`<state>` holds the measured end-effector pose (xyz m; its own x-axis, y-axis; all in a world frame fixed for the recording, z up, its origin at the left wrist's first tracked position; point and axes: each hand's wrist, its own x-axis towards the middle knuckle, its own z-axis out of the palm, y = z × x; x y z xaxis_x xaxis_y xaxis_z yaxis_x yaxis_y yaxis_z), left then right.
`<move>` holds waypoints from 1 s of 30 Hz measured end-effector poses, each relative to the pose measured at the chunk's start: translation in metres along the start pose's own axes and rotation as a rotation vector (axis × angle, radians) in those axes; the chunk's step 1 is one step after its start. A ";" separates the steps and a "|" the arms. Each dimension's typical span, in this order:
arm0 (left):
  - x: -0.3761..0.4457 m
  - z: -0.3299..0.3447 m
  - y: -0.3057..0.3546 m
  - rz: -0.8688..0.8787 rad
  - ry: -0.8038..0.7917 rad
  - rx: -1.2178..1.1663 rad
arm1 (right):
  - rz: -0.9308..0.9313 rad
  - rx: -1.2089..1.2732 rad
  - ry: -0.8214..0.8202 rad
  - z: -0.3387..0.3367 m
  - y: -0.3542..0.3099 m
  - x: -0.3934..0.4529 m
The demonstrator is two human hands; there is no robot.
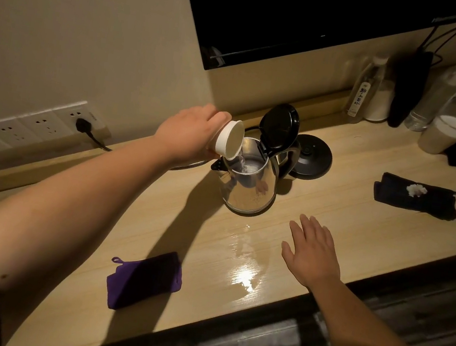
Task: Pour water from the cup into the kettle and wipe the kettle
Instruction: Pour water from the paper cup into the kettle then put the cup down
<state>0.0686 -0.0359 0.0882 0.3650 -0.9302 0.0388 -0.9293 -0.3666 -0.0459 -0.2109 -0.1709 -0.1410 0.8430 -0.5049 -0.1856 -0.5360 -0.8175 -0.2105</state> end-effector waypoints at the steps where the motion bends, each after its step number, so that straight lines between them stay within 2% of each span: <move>1: 0.000 0.000 0.000 0.011 0.005 0.012 | 0.000 -0.001 -0.002 0.000 0.000 0.000; 18: 0.006 0.001 0.001 0.129 0.079 0.171 | 0.000 -0.028 -0.020 -0.001 0.000 0.000; 30: 0.009 0.001 -0.001 0.149 0.063 0.200 | -0.001 -0.021 -0.017 -0.001 -0.001 0.001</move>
<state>0.0725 -0.0441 0.0878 0.2147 -0.9735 0.0791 -0.9404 -0.2279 -0.2524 -0.2100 -0.1711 -0.1398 0.8427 -0.4992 -0.2018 -0.5337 -0.8240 -0.1904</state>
